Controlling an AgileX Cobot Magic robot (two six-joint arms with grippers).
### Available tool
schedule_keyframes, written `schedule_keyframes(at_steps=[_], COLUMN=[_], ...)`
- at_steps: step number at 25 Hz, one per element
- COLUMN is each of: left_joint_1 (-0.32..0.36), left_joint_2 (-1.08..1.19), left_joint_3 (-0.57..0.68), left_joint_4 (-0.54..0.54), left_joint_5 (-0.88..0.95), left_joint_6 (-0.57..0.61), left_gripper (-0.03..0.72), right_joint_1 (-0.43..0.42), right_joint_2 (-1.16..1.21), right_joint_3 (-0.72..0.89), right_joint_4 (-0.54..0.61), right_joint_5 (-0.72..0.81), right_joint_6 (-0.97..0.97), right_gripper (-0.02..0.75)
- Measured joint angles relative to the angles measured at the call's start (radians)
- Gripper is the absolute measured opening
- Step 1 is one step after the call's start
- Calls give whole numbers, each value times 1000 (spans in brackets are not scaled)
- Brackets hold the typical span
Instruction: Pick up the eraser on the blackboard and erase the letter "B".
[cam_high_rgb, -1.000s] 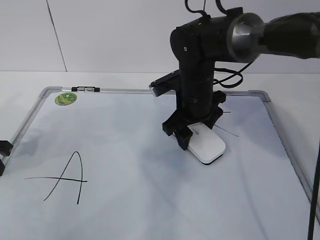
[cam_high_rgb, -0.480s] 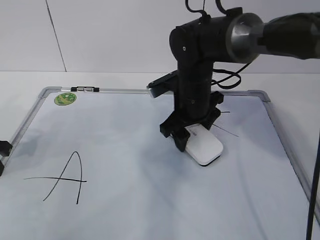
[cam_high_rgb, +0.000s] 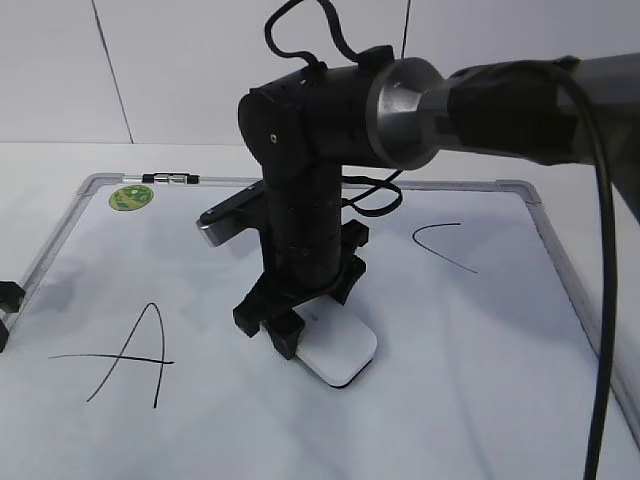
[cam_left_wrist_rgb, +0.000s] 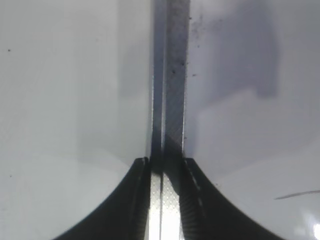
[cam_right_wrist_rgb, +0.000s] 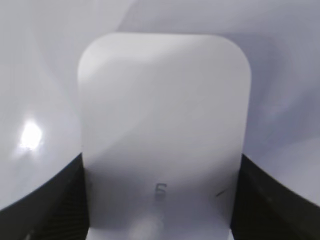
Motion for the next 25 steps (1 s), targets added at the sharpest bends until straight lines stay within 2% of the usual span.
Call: schedule_keyframes(at_steps=[6,12,16,25], left_joint_1=[0,0,0,0], left_joint_2=[0,0,0,0], left_joint_3=[0,0,0,0], left_joint_4=[0,0,0,2], left_joint_5=[0,0,0,0], left_joint_6=[0,0,0,0], left_gripper=[139,139,139,139], right_joint_1=[0,-11,-60,-239], right_joint_2=[0,-36,-97,-226], right_joint_3=[0,10,10,10], right_joint_4=[-15,-89,-84,-75], right_joint_5=[0,0,2,6], right_joint_6=[43,158,182,236], right_gripper=[552,552,552,552])
